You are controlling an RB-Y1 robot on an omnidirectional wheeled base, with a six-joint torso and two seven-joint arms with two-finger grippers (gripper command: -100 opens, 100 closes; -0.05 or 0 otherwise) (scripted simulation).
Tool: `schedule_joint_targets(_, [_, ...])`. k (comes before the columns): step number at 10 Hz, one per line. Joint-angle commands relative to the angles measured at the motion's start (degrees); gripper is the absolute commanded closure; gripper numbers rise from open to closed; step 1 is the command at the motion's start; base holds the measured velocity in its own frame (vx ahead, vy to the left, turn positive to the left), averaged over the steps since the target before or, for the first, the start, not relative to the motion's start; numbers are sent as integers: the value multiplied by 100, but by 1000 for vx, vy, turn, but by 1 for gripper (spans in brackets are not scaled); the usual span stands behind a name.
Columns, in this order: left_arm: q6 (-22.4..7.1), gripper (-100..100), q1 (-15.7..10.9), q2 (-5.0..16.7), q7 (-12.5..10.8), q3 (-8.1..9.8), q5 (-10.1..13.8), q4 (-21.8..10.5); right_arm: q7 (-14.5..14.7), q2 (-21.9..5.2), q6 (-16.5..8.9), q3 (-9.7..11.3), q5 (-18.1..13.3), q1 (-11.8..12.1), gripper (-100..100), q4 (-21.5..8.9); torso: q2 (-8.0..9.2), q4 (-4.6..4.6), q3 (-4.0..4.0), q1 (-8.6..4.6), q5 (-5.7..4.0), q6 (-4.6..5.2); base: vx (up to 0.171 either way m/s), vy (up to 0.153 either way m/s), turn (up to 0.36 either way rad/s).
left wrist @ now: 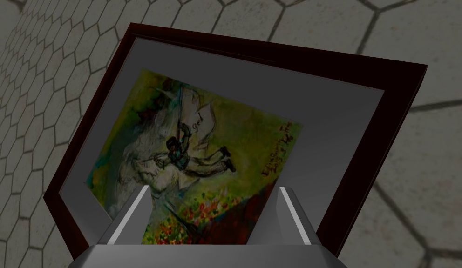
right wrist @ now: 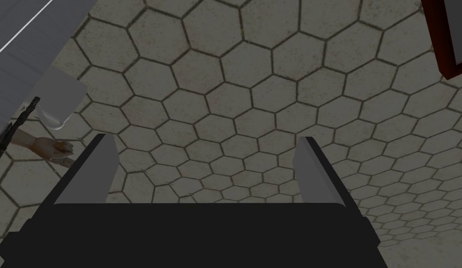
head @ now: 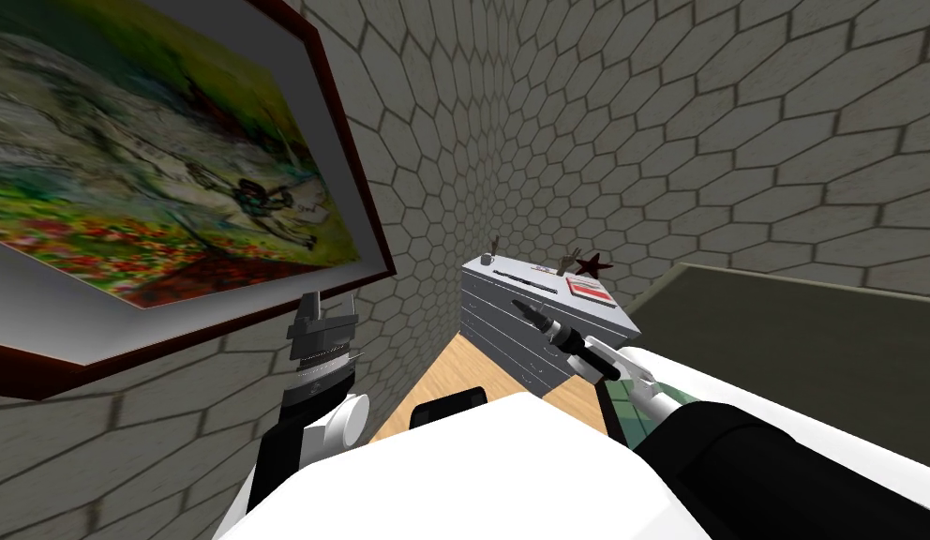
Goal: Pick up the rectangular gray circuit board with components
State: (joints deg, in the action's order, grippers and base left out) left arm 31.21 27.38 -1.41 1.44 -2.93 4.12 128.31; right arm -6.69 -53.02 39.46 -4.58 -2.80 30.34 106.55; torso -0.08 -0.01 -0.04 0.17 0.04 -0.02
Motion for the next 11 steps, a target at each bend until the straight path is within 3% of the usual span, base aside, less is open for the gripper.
schedule_joint_targets(1, [0,0,0,0,0,0,0,0,-19,-228,29,-3,6,-9,-100,-59,0,0,0,0,0,0,1,21,8])
schedule_joint_targets(2, [0,0,0,0,0,0,0,0,-100,-430,88,-26,30,40,-100,-262,1,0,0,-8,-2,-1,5,32,-51])
schedule_joint_targets(4, [0,0,0,0,0,0,0,0,-100,-730,88,-26,30,40,-100,-262,1,0,0,-5,-1,0,2,27,-17])
schedule_joint_targets(5, [0,0,0,0,0,0,0,0,-177,-924,149,-42,54,95,-100,-464,1,0,1,-9,-2,-1,4,29,-46])
schedule_joint_targets(7, [0,0,0,0,0,0,0,0,-177,-1243,149,-42,54,95,-100,-464,0,0,0,-5,-1,0,5,27,-15])
schedule_joint_targets(8, [0,0,0,0,0,0,0,0,-252,-1438,212,-50,77,155,-100,-664,0,0,0,-9,-2,-1,10,28,-46])
schedule_joint_targets(10, [0,0,0,0,0,0,0,0,-252,-1763,212,-50,77,155,-100,-664,-2,-1,-1,-7,-2,-1,10,21,-12])
schedule_joint_targets(11, [0,0,0,0,0,0,0,0,-323,-1945,276,-52,98,219,-100,-861,-2,-1,-1,-10,-3,-1,12,21,-33])
